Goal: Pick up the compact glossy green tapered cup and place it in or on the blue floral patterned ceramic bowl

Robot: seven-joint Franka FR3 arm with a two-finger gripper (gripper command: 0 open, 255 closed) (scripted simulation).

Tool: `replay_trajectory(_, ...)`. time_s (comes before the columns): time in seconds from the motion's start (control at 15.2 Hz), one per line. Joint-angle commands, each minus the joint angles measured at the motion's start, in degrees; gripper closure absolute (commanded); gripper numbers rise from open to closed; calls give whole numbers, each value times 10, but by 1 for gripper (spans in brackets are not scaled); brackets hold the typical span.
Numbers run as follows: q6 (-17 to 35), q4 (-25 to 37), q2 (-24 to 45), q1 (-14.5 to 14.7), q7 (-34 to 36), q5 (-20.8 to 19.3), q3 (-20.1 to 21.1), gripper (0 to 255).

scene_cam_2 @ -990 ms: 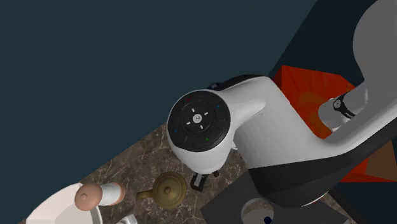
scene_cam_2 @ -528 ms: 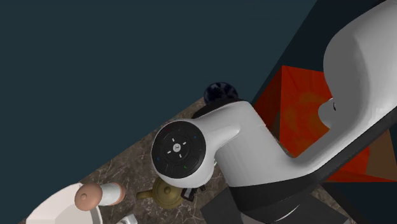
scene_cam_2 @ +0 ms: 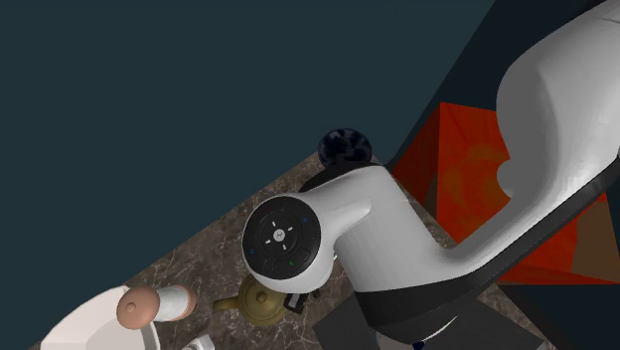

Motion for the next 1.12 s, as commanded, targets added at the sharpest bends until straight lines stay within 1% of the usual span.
replay_trajectory(0.0,0,0,0,0,0,0,0,0)
replay_trajectory(0.07,0,0,0,0,0,0,0,0)
replay_trajectory(0.13,0,0,0,0,0,0,0,255)
replay_trajectory(0.73,0,0,0,0,0,0,0,255)
replay_trajectory(1.06,-33,26,-8,1,-1,3,2,255)
